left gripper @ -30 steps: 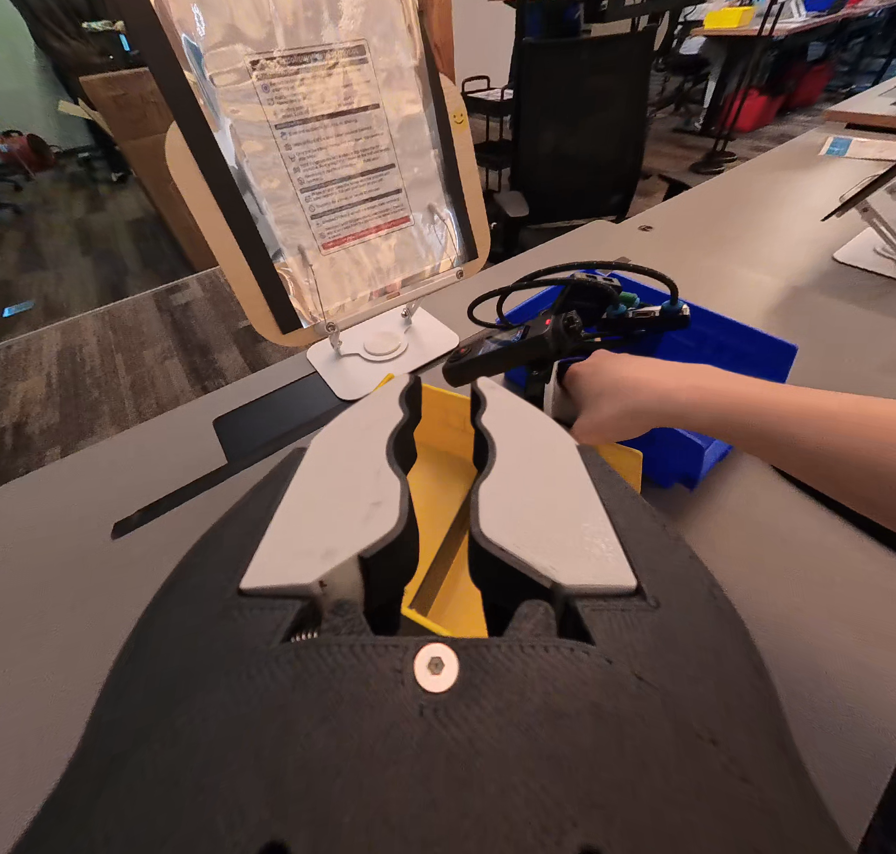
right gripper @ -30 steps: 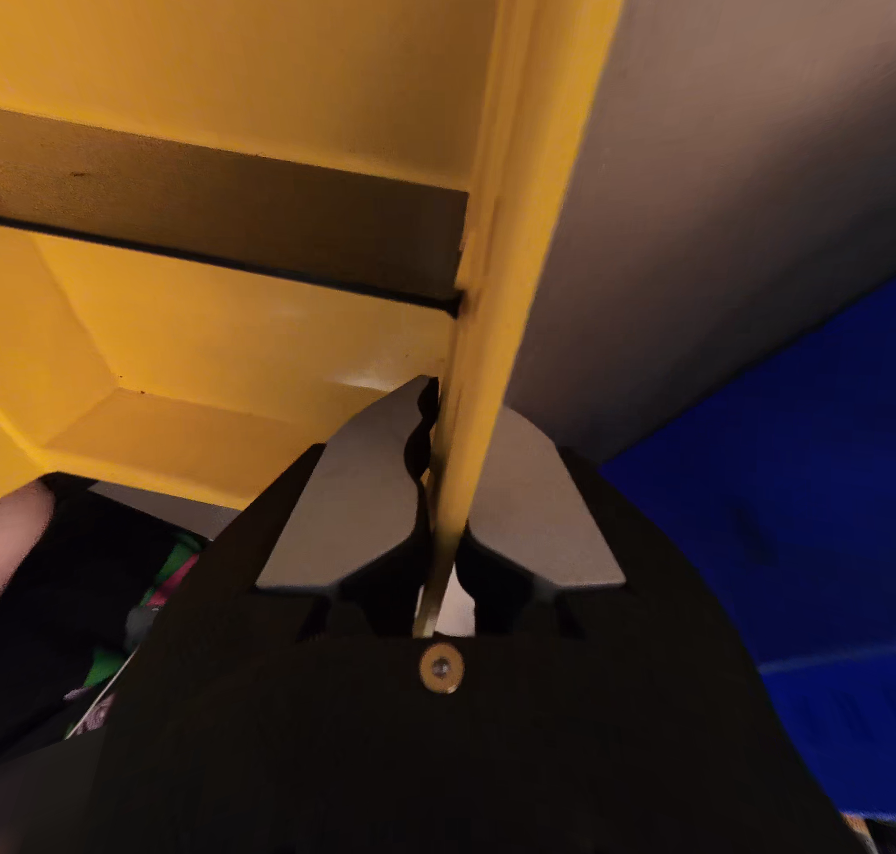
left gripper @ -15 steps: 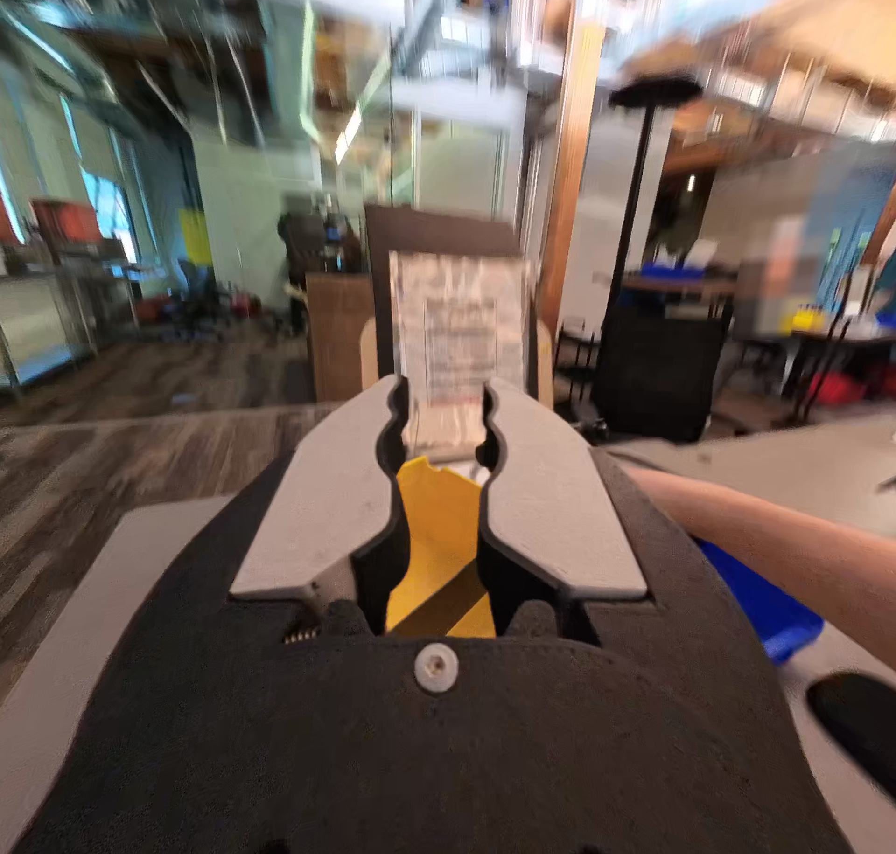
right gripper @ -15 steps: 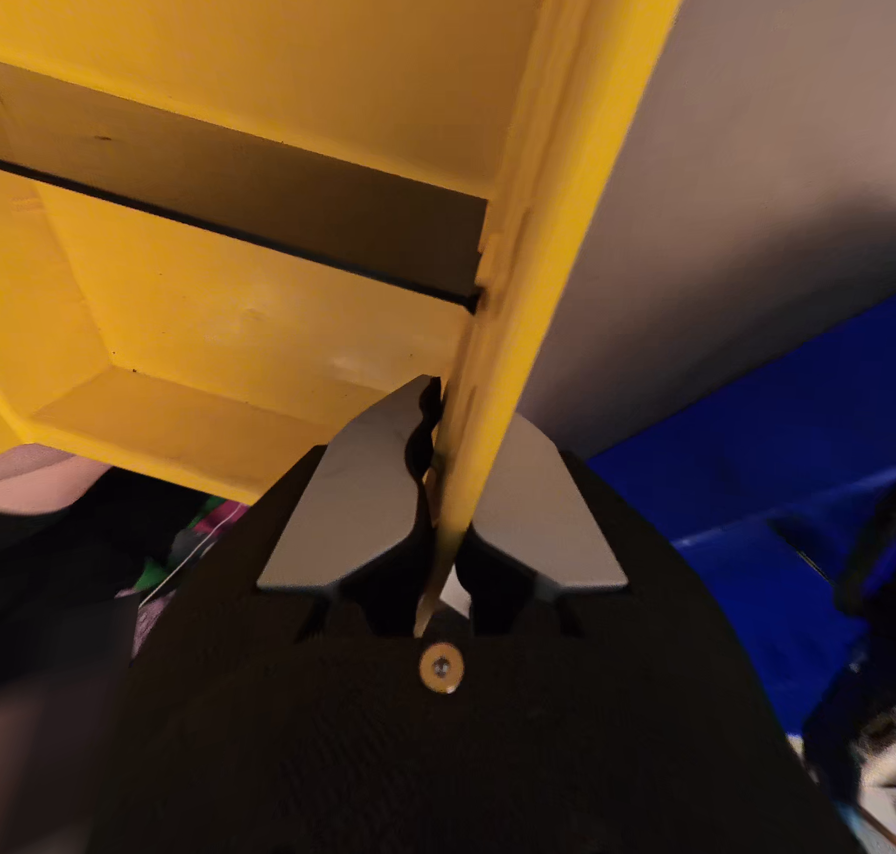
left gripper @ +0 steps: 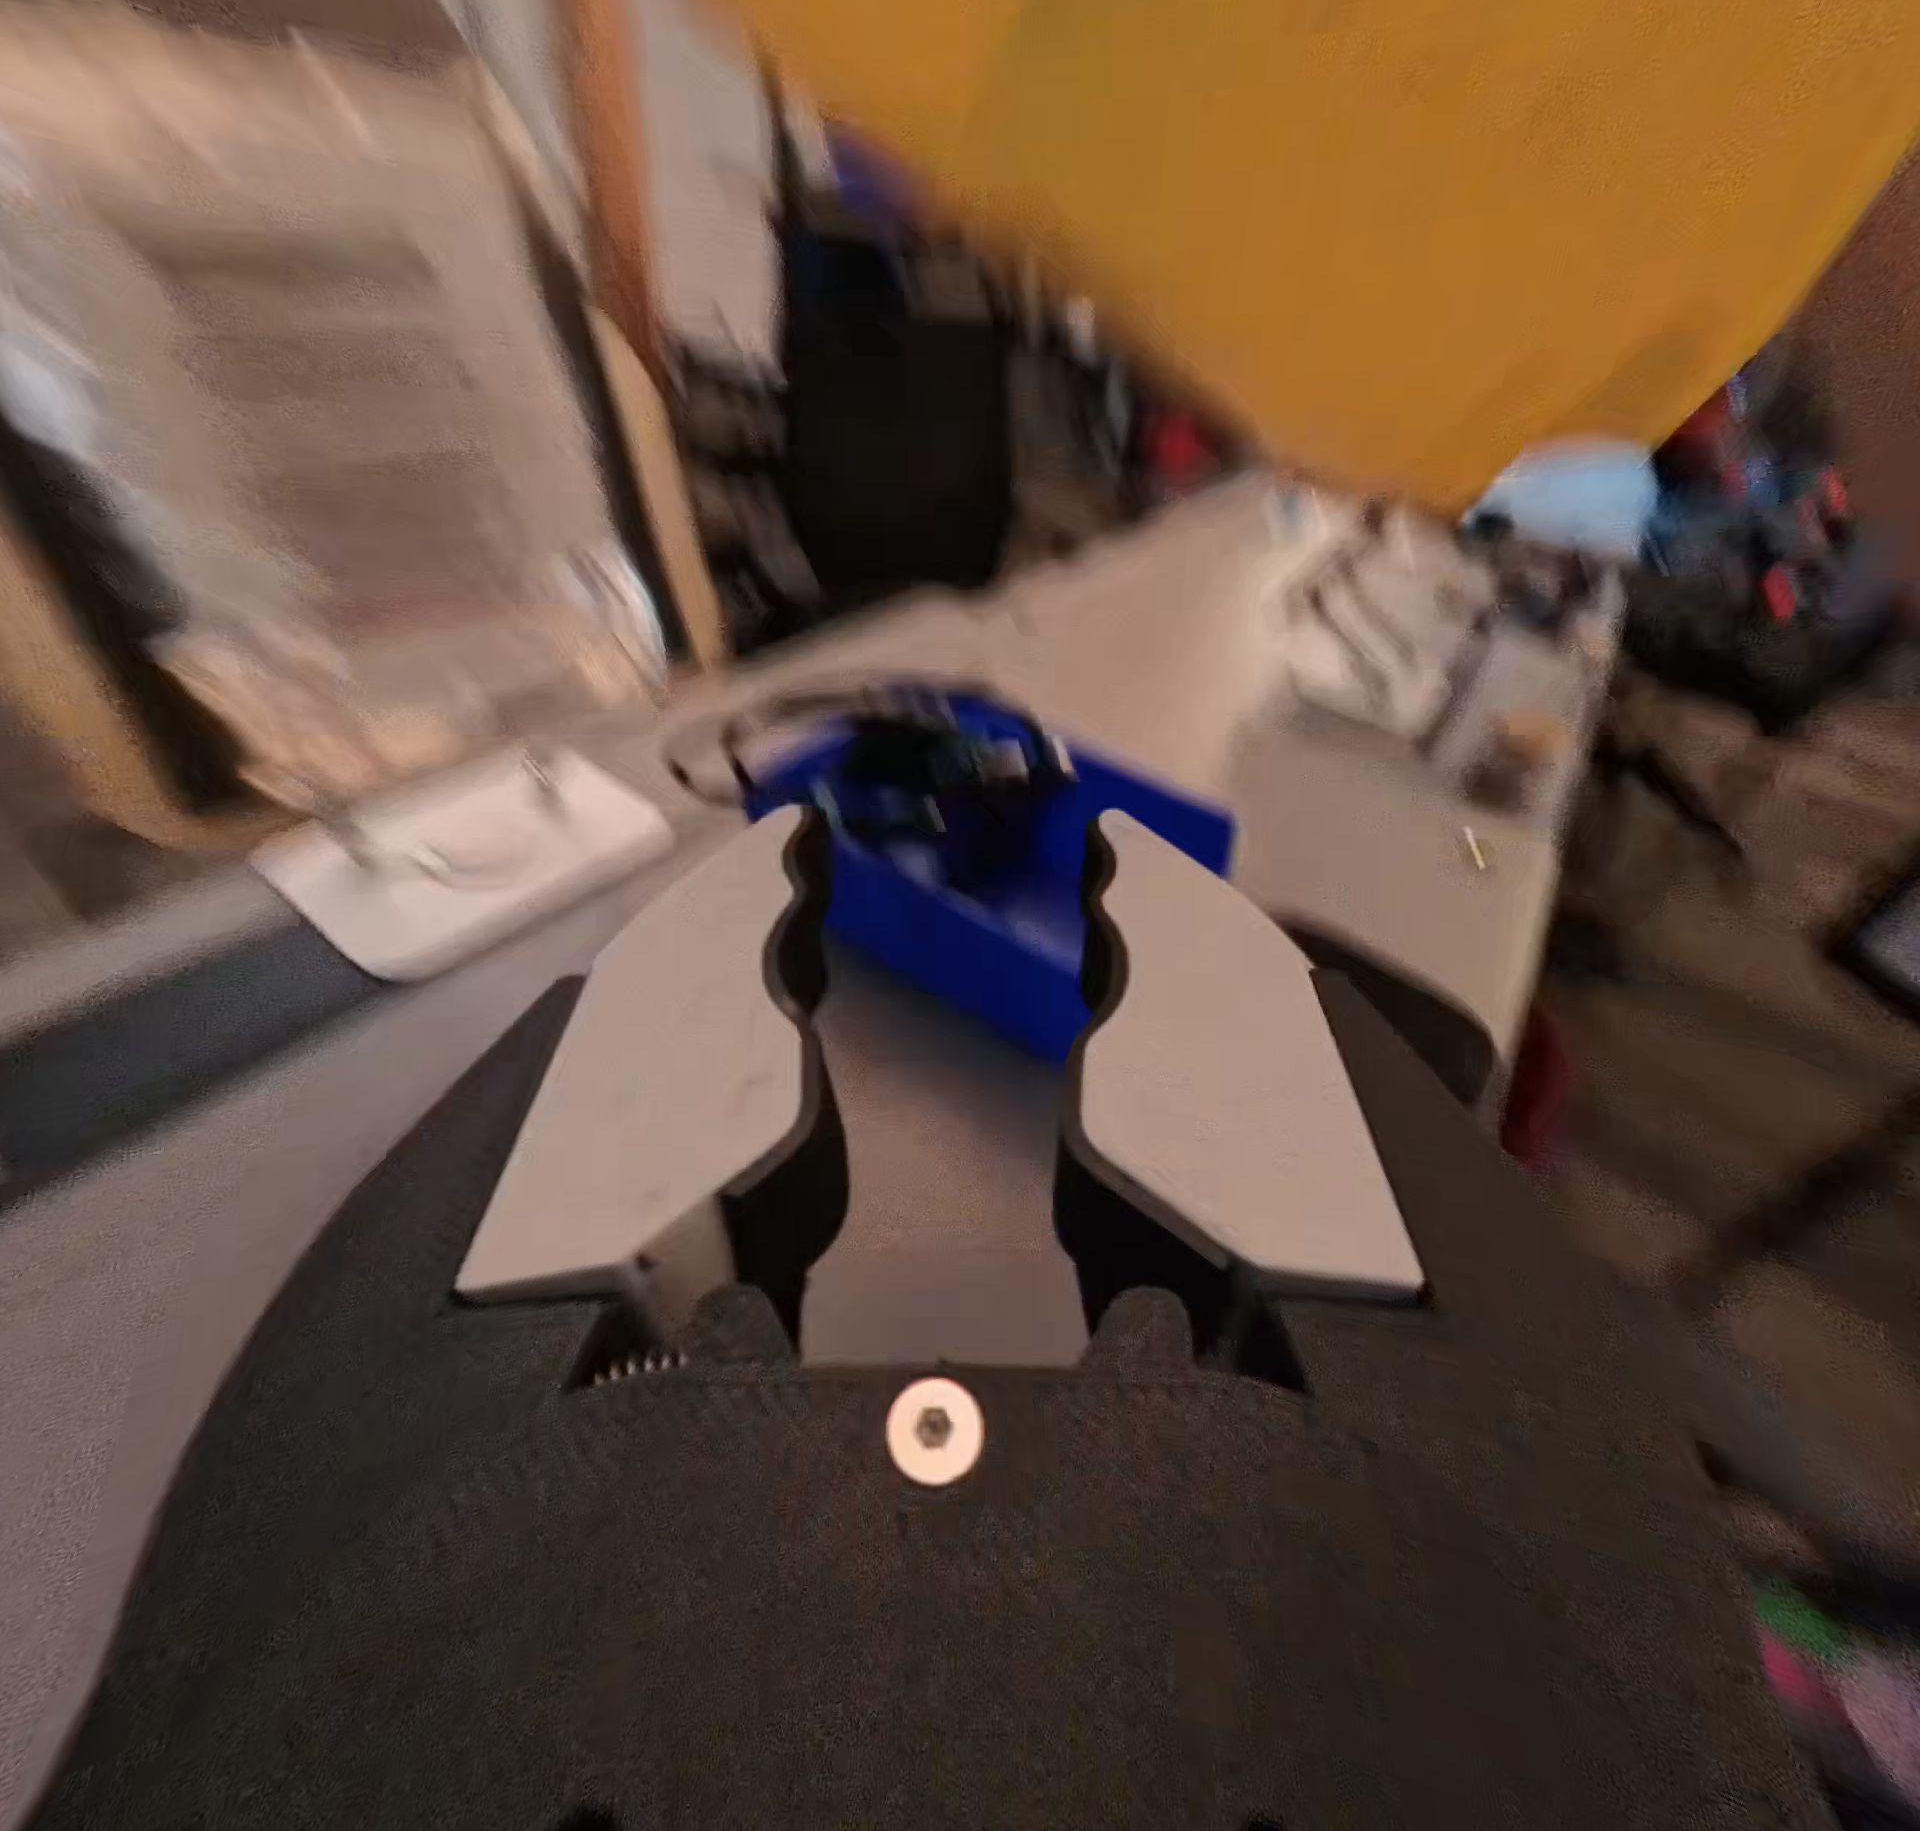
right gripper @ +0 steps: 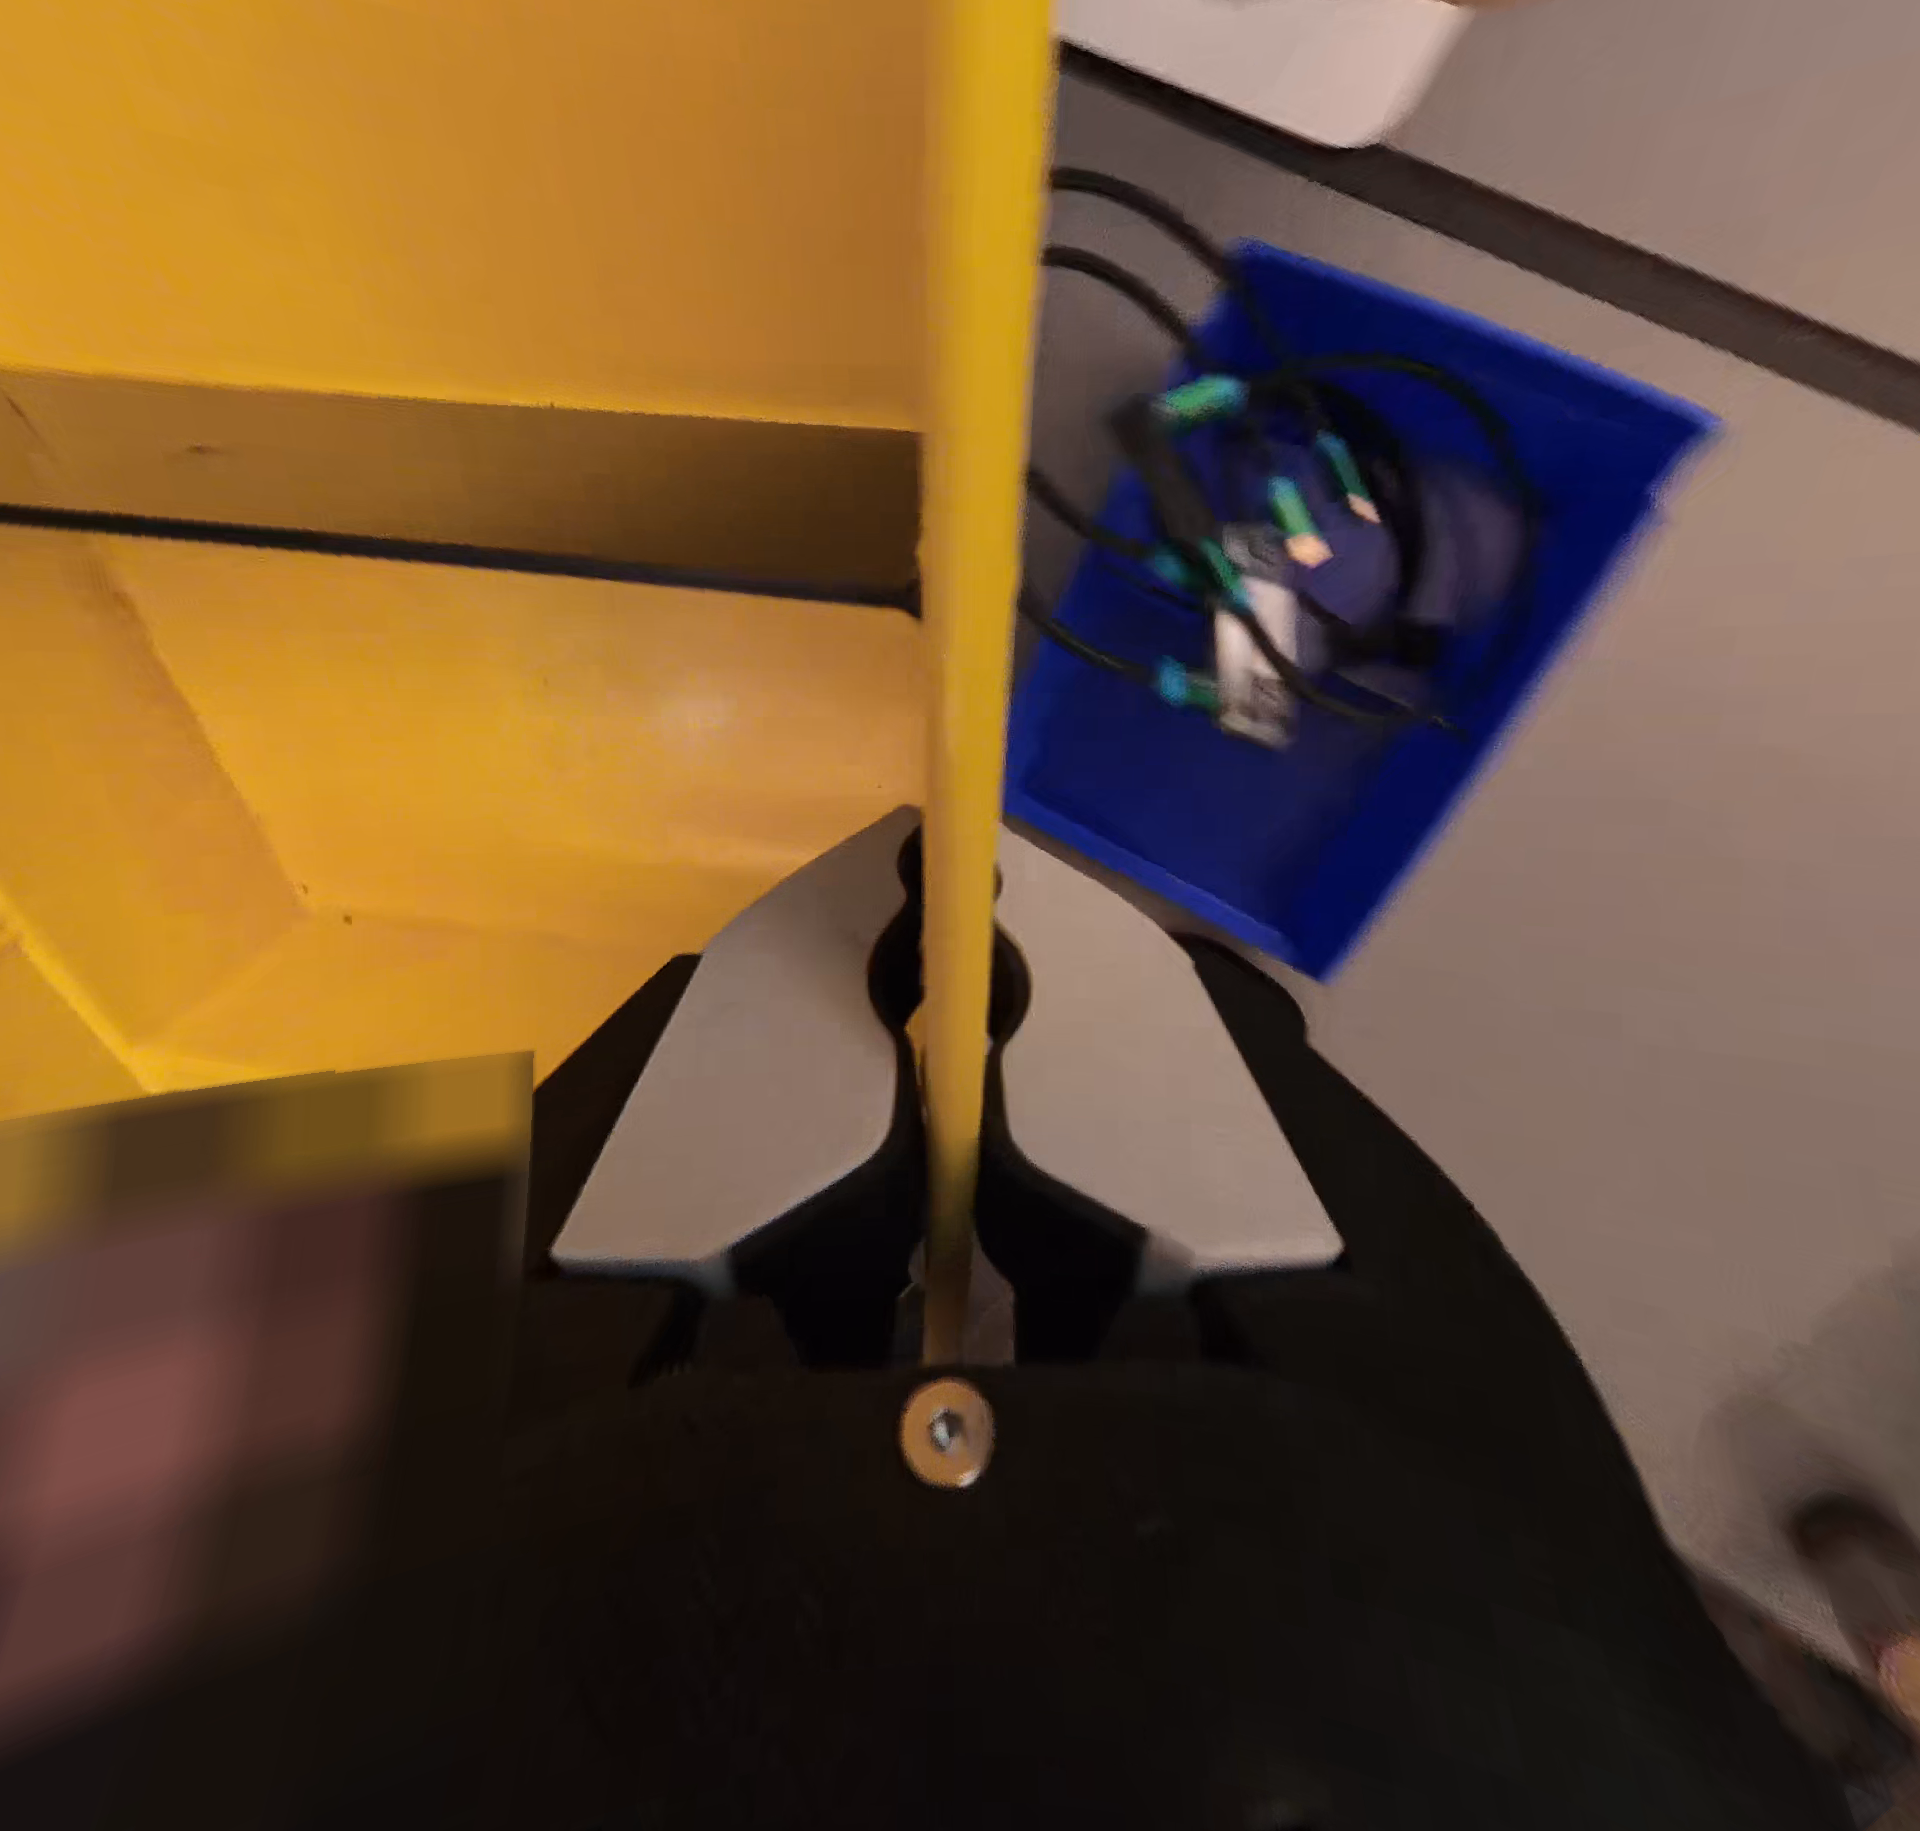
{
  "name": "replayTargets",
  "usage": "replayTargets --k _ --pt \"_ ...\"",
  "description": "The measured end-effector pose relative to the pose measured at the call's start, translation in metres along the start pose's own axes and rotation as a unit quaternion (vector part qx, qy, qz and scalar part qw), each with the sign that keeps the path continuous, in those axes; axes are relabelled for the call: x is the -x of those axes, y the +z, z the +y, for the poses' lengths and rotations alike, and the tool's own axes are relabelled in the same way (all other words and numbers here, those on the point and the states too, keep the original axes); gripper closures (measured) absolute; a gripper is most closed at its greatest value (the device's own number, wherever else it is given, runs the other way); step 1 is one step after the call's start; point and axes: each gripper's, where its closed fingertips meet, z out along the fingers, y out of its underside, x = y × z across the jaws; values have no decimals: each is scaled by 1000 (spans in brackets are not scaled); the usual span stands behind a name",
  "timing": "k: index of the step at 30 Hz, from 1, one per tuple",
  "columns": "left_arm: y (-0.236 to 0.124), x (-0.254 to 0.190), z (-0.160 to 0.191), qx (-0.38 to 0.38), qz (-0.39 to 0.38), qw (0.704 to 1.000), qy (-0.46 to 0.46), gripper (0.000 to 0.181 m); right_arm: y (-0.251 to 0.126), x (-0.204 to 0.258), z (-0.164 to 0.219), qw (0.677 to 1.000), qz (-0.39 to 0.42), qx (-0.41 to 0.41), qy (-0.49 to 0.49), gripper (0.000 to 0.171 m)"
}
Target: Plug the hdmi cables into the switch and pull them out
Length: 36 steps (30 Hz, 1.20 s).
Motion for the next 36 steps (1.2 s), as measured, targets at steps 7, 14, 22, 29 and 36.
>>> replayTargets --k 7,14,22,29,36 --pt "171 8 119 228 105 956 -153 131 -32 -157 127 983 95 12 154 166" --pt "240 -19 211 326 114 914 -211 114 23 -264 236 957 61 61 277 167" --pt "249 -32 251 421 144 881 -163 143 87 -352 286 938 100 45 330 168" --pt "221 32 243 436 103 884 -130 164 136 -367 295 939 97 81 319 167" --pt "146 156 230 408 -50 894 -179 174 177 -354 268 955 119 107 251 167"
